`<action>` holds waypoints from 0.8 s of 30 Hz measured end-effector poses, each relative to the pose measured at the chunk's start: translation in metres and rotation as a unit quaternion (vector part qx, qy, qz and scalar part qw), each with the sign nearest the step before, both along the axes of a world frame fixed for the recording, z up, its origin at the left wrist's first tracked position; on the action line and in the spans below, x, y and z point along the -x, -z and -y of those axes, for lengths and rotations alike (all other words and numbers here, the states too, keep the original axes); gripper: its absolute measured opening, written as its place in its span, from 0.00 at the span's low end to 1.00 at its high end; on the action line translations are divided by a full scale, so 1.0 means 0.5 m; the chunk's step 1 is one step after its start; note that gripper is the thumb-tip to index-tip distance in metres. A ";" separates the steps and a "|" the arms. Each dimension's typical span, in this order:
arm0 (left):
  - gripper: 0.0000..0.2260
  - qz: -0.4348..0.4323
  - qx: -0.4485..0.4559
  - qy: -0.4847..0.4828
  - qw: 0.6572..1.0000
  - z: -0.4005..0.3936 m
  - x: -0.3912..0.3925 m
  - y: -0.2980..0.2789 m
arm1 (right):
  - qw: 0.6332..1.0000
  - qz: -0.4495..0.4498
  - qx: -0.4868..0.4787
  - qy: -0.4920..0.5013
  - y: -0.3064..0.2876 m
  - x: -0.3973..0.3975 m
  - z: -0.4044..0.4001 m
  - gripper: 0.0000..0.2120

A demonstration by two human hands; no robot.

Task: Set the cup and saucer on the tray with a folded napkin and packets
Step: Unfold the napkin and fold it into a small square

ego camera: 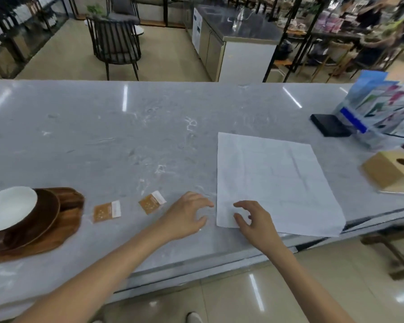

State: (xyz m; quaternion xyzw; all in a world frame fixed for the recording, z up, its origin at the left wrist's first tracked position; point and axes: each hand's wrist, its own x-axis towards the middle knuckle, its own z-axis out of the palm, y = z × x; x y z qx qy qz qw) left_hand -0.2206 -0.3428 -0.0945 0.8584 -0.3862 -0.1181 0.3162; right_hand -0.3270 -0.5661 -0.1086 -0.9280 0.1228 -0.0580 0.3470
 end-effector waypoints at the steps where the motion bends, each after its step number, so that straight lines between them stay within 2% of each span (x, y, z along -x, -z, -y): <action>1: 0.16 0.002 -0.008 0.014 1.000 0.037 0.007 0.013 | 1.000 -0.002 0.013 0.007 0.009 0.017 0.037 0.13; 5: 0.18 0.019 -0.061 0.049 0.997 0.134 0.026 0.058 | 0.996 -0.038 0.053 0.053 0.042 0.093 0.160 0.19; 8: 0.15 0.078 -0.086 0.052 0.992 0.168 0.029 0.065 | 0.990 -0.076 0.085 0.077 0.051 0.133 0.224 0.28; 11: 0.15 0.136 -0.101 0.068 0.983 0.186 0.031 0.059 | 0.978 -0.127 0.161 0.027 0.051 0.146 0.276 0.41; 13: 0.16 0.145 -0.095 0.060 0.983 0.193 0.032 0.060 | 0.972 -0.131 0.196 -0.007 0.055 0.147 0.302 0.46; 17: 0.14 0.101 -0.087 0.000 0.991 0.202 0.030 0.058 | 0.966 -0.091 0.242 -0.002 0.063 0.156 0.351 0.44; 21: 0.11 0.083 -0.089 -0.028 0.992 0.171 0.027 0.057 | 0.963 -0.056 0.258 0.047 0.047 0.181 0.415 0.32; 24: 0.08 0.096 -0.064 -0.057 0.992 0.124 0.027 0.059 | 0.967 -0.020 0.246 0.067 0.023 0.183 0.456 0.29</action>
